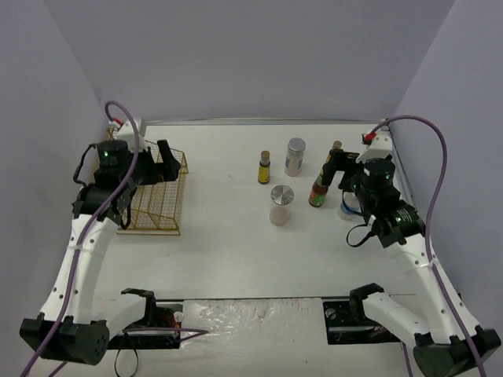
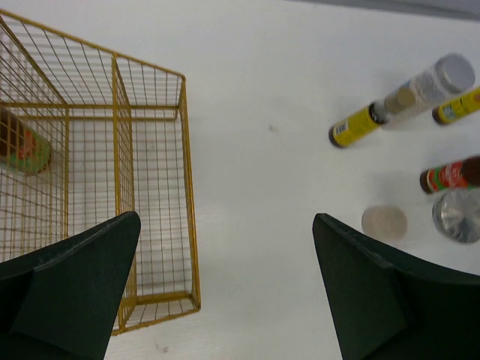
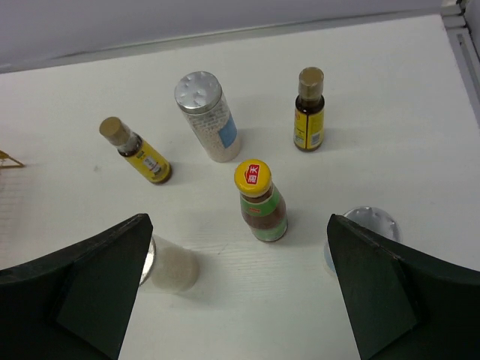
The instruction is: Organize the condiment bottles
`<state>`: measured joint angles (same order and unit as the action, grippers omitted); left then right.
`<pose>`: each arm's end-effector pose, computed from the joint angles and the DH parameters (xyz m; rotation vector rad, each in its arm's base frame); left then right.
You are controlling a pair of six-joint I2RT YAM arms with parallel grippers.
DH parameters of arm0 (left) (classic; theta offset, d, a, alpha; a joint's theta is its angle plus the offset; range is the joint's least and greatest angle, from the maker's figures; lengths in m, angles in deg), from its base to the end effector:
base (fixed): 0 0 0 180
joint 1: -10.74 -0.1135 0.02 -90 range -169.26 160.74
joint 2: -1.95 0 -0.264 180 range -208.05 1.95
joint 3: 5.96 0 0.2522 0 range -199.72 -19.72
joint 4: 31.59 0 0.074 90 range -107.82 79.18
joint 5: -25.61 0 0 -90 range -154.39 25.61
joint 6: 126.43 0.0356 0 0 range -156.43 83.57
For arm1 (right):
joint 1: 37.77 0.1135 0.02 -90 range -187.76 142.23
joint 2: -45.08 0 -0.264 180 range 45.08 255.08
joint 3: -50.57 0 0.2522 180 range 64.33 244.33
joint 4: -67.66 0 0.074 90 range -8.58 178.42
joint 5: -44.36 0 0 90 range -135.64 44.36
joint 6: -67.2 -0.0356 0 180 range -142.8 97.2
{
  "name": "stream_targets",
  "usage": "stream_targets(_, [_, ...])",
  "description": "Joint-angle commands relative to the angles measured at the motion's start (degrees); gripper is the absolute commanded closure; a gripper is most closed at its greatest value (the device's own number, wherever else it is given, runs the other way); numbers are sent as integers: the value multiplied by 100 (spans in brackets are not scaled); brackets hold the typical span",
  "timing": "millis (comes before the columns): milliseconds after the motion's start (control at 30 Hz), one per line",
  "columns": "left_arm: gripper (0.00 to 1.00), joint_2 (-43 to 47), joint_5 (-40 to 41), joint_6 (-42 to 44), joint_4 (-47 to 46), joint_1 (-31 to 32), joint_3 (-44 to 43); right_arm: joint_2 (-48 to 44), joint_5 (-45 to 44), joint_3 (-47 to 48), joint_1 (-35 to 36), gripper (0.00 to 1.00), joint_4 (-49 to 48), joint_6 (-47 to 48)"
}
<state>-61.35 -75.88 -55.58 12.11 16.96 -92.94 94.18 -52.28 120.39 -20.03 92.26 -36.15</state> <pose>0.2325 -0.0325 0.4134 -0.0826 1.9418 -0.4883 0.1843 0.0546 0.3949 0.0261 1.6475 0.3201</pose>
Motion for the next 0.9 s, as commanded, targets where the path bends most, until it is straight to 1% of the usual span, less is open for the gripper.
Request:
stream_targets(0, [3,744,-570,853,-422,79,853,928,-284,307,54,0,-306,-365])
stream_targets(100, [3,1169,-676,833,-676,107,1311,1362,-366,39,81,1,-816,-378])
stream_targets(167, [3,1383,-761,717,-927,100,1640,1543,-495,-162,81,7,-1224,-372])
stream_targets(233, [3,1537,-733,659,-981,90,1843,1714,-650,-338,89,10,-1423,-336])
stream_targets(267, [3,1573,-656,683,-922,90,1855,1751,-764,-392,81,12,-1637,-318])
stream_targets(300, [3,1575,-653,710,-919,90,1856,1753,-768,-470,81,12,-1646,-292])
stream_targets(367, [3,1690,-153,714,-774,98,1948,1923,-831,-717,79,17,-2108,-174])
stream_targets(467, [3,1706,56,713,-729,98,1950,2124,-846,-859,72,22,-2549,-129])
stream_targets(700, [3,1686,80,630,-791,90,2009,2551,-850,-1278,63,37,-3541,3])
stream_targets(833, [3,1628,25,588,-778,53,1997,2709,-848,-1399,63,43,-3922,116])
stream_targets(867, [3,1628,31,588,-778,40,1997,2752,-848,-1418,63,47,-3971,135])
